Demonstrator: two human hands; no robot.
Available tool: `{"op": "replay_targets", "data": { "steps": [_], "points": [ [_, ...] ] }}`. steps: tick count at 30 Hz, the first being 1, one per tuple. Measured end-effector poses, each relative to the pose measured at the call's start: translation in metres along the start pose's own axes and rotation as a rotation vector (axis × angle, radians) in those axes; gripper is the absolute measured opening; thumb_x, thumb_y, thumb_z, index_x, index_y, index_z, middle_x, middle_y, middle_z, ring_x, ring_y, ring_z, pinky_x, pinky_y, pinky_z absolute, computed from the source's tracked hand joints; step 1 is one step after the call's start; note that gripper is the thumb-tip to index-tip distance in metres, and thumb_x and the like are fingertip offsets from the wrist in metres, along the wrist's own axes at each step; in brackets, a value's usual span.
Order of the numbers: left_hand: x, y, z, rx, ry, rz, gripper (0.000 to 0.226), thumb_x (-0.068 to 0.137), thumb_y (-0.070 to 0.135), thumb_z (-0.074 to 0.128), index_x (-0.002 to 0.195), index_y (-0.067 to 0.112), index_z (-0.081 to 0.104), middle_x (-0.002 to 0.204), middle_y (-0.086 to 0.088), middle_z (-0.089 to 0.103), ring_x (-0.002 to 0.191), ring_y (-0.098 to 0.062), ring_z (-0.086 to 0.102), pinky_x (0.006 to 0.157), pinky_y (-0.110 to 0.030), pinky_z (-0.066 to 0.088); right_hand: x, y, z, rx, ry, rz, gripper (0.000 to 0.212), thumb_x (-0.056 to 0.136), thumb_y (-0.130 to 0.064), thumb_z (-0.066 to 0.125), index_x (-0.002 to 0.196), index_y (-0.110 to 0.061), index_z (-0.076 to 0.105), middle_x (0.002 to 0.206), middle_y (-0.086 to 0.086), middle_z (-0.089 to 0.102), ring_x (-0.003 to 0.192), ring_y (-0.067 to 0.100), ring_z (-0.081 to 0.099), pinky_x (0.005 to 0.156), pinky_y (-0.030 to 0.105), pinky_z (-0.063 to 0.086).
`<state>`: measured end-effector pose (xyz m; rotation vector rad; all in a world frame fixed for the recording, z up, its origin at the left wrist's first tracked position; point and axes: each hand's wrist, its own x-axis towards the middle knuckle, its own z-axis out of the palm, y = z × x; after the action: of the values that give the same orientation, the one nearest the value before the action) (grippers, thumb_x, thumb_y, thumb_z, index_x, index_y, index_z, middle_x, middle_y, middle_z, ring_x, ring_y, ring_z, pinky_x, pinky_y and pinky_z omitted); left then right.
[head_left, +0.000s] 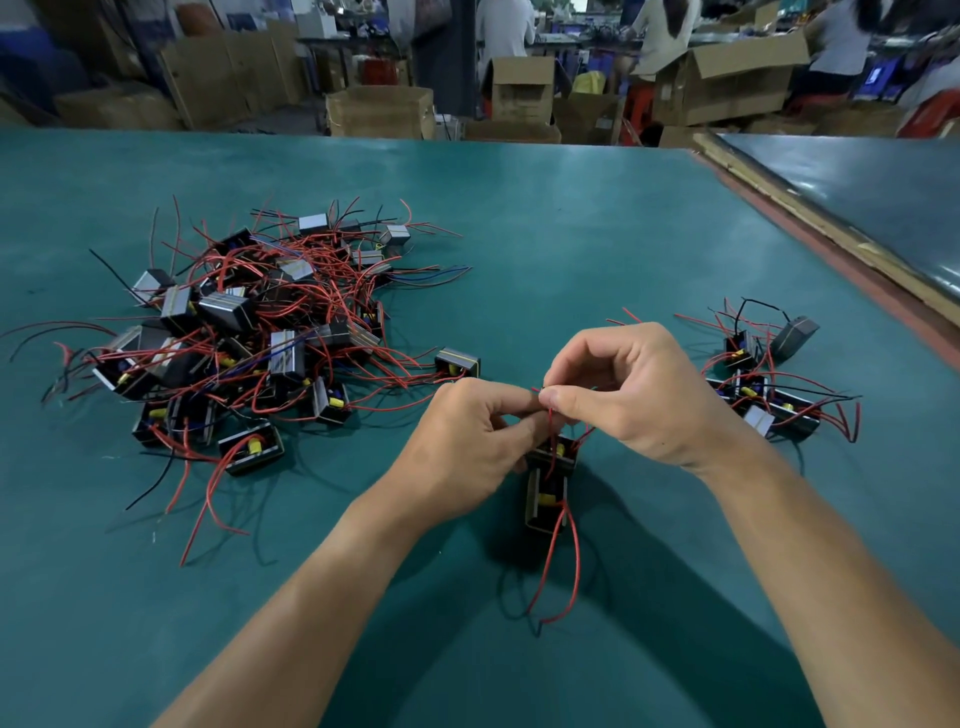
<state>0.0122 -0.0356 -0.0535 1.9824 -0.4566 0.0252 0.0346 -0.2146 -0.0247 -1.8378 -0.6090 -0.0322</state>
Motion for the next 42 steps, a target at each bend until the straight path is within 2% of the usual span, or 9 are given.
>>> {"op": "replay_targets", "data": {
  "steps": [4,9,18,24,27,31,35,39,42],
  "points": [
    [0.002,0.004,0.002,-0.201,-0.015,-0.062,0.02,0.096,0.013,0.061,0.08,0.016,0.071,0.078,-0.014,0.072,0.05,-0.014,0.057,0.053,-0.029,0.048,0.0,-0.002,-0.003,-0.001,0.019,0.004,0.006,0.076,-0.011,0.074,0.073,-0.007,0.07,0.068,0.003,0.072,0.062,0.013,0.068,0.063,0.022,0.054],
    [0.002,0.003,-0.002,-0.213,0.044,-0.095,0.018,0.097,0.007,0.057,0.09,0.013,0.073,0.074,-0.003,0.07,0.05,-0.017,0.058,0.058,-0.038,0.052,-0.001,-0.002,-0.007,0.014,0.025,0.032,0.009,0.079,-0.004,0.076,0.073,-0.008,0.071,0.066,0.004,0.071,0.06,0.018,0.064,0.064,0.032,0.056],
    [0.006,0.004,-0.004,-0.382,0.323,-0.063,0.02,0.093,-0.001,0.059,0.09,0.015,0.072,0.074,-0.002,0.07,0.066,-0.016,0.072,0.061,-0.02,0.056,-0.001,-0.002,-0.005,0.109,-0.016,0.055,0.016,0.083,0.005,0.073,0.074,-0.008,0.07,0.066,0.005,0.071,0.061,0.018,0.068,0.064,0.028,0.057],
    [0.005,0.0,-0.001,-0.129,0.22,-0.015,0.013,0.092,0.009,0.066,0.091,0.015,0.078,0.07,-0.004,0.069,0.063,0.002,0.059,0.062,-0.019,0.049,-0.002,-0.002,-0.002,0.125,-0.031,0.073,0.011,0.082,0.004,0.075,0.077,-0.005,0.071,0.07,0.01,0.073,0.064,0.02,0.071,0.068,0.027,0.057],
    [0.003,-0.007,0.0,0.243,0.145,0.108,0.011,0.09,0.025,0.066,0.086,0.022,0.075,0.069,0.002,0.061,0.067,-0.018,0.055,0.064,-0.035,0.047,-0.003,-0.005,-0.002,0.048,-0.005,0.003,0.009,0.076,-0.004,0.078,0.074,-0.011,0.073,0.085,0.003,0.07,0.069,0.017,0.065,0.071,0.03,0.055],
    [0.004,-0.008,0.0,0.144,0.106,0.089,0.012,0.09,0.024,0.068,0.08,0.031,0.071,0.062,0.008,0.054,0.06,-0.006,0.044,0.059,-0.026,0.037,-0.003,-0.008,-0.003,0.029,-0.005,-0.015,0.014,0.078,0.002,0.078,0.074,-0.011,0.073,0.082,0.004,0.072,0.068,0.015,0.066,0.068,0.028,0.054],
    [0.005,-0.006,-0.001,-0.044,0.083,-0.025,0.011,0.09,0.033,0.068,0.084,0.038,0.076,0.062,-0.015,0.051,0.058,-0.016,0.033,0.052,-0.037,0.029,-0.002,-0.007,-0.006,-0.102,0.059,-0.007,0.011,0.078,-0.008,0.079,0.073,-0.017,0.074,0.076,-0.002,0.074,0.076,0.022,0.071,0.07,0.038,0.056],
    [0.005,-0.001,-0.002,-0.098,0.089,-0.073,0.012,0.09,0.025,0.069,0.087,0.033,0.077,0.074,-0.016,0.069,0.064,-0.021,0.053,0.066,-0.05,0.051,-0.003,-0.008,-0.005,-0.062,0.028,-0.015,0.015,0.079,0.0,0.078,0.072,-0.012,0.072,0.069,-0.003,0.072,0.064,0.01,0.068,0.065,0.021,0.053],
    [0.005,0.002,-0.002,-0.16,0.085,-0.09,0.011,0.09,0.016,0.069,0.09,0.02,0.079,0.079,-0.013,0.073,0.07,-0.018,0.064,0.071,-0.041,0.055,-0.002,-0.007,-0.005,-0.02,0.053,0.024,0.012,0.078,-0.002,0.076,0.072,-0.011,0.072,0.069,0.005,0.073,0.064,0.02,0.071,0.068,0.039,0.061]
  ]
}}
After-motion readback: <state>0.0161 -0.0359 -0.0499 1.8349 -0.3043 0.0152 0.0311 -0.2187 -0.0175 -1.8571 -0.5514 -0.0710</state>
